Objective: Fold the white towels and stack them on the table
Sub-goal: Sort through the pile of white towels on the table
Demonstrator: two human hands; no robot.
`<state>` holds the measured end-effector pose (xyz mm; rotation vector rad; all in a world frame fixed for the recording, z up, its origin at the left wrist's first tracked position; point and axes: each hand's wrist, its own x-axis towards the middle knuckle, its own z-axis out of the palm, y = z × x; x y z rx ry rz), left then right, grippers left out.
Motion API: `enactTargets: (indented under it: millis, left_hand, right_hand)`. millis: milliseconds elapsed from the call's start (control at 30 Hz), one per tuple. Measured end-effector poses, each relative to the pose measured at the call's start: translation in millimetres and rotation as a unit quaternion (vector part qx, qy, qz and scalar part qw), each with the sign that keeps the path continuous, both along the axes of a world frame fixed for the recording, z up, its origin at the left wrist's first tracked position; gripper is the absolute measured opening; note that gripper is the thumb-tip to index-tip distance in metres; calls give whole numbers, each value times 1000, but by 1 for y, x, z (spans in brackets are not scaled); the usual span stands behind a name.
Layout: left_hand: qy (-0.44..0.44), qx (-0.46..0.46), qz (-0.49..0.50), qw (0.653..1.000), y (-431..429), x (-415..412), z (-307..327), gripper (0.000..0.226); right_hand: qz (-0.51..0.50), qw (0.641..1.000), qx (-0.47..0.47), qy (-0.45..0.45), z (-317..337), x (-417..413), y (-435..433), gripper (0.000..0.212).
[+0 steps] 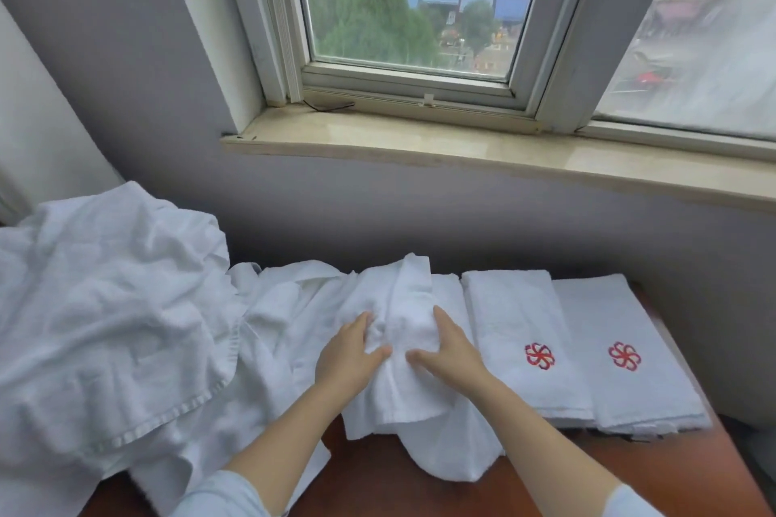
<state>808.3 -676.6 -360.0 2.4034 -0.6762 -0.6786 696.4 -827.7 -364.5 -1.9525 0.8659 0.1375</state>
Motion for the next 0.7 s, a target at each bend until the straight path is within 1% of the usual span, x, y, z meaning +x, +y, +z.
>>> enactTargets:
  millis: [67,167,200,267,333,400,533,633,700]
  left_hand:
    - [-2,-27,-9,1000,-2,1,0,52]
    - [-2,-56,-1,998,-5,2,6,10]
    - [-3,-74,14,997,-5,1,12,13]
    - [-5,-110,41,993,-4,1,22,34]
    - [6,-151,68,986,0,-1,39,40]
    - [14,-192,91,977,7,-5,59,40]
    - [-5,-262,114,958,29,-22,103,35]
    - [-33,-292,140,946,54,-37,129,35]
    - [-53,-293,163,941,73,-48,141,29]
  right_hand:
    - [-4,1000,14,-13,-2,3,1,90]
    - [-37,997,37,-55,10,5,3,74]
    - [-54,995,45,-73,16,5,5,69]
    - [-75,989,63,-107,33,5,9,62]
    - [-80,984,84,-133,53,3,15,58]
    - [-81,979,101,-159,74,0,23,55]
    - [-65,972,104,-200,112,-9,44,53]
    - [-38,968,104,-224,137,-16,66,53]
    - [-16,966,111,-232,149,-18,82,57]
